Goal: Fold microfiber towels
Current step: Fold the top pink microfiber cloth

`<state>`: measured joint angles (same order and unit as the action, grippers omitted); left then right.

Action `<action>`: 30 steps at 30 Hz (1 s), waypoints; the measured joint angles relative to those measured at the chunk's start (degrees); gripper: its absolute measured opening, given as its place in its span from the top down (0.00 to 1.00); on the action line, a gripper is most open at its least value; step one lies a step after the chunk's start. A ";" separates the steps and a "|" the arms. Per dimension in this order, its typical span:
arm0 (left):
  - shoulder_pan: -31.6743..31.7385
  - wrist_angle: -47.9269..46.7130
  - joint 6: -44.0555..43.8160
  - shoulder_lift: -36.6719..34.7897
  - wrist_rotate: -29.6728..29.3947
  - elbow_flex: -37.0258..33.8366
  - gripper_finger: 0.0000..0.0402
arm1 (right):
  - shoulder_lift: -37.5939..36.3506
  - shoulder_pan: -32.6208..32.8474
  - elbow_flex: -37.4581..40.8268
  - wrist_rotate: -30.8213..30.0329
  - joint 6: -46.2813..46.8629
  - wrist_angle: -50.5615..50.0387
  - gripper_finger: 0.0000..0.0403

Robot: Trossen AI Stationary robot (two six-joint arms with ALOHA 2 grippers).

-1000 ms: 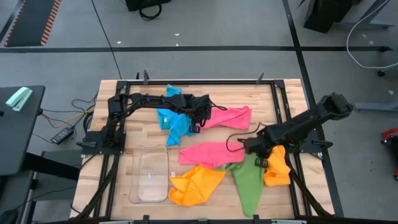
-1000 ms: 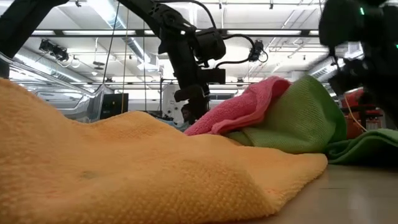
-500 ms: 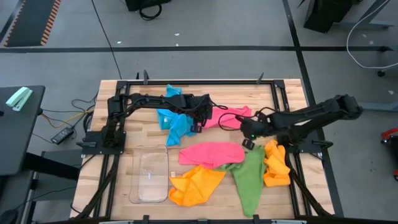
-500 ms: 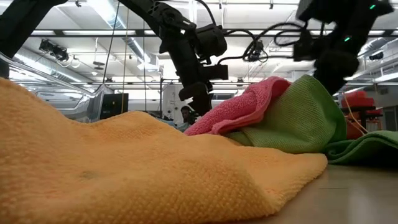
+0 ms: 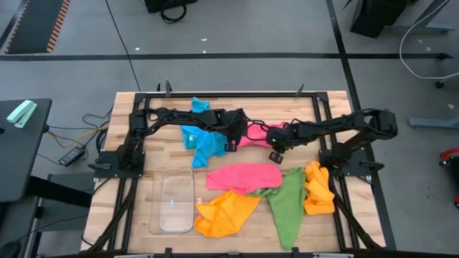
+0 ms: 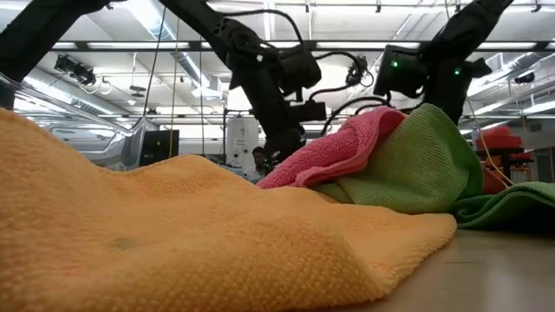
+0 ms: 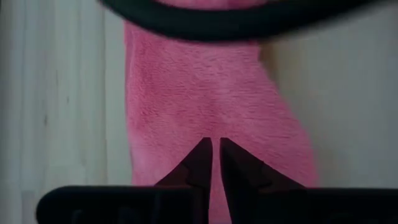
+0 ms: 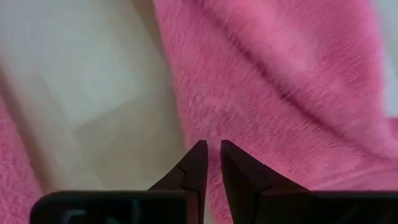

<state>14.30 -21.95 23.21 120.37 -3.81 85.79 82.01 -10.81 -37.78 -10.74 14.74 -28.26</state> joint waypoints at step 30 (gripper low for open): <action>-0.15 -1.66 -2.70 3.32 -0.07 0.03 0.90 | -8.15 0.46 -3.19 9.37 1.64 -12.07 0.87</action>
<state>14.15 -23.61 20.51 123.69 -3.88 85.82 73.86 -10.35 -40.97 -1.36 16.38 -40.33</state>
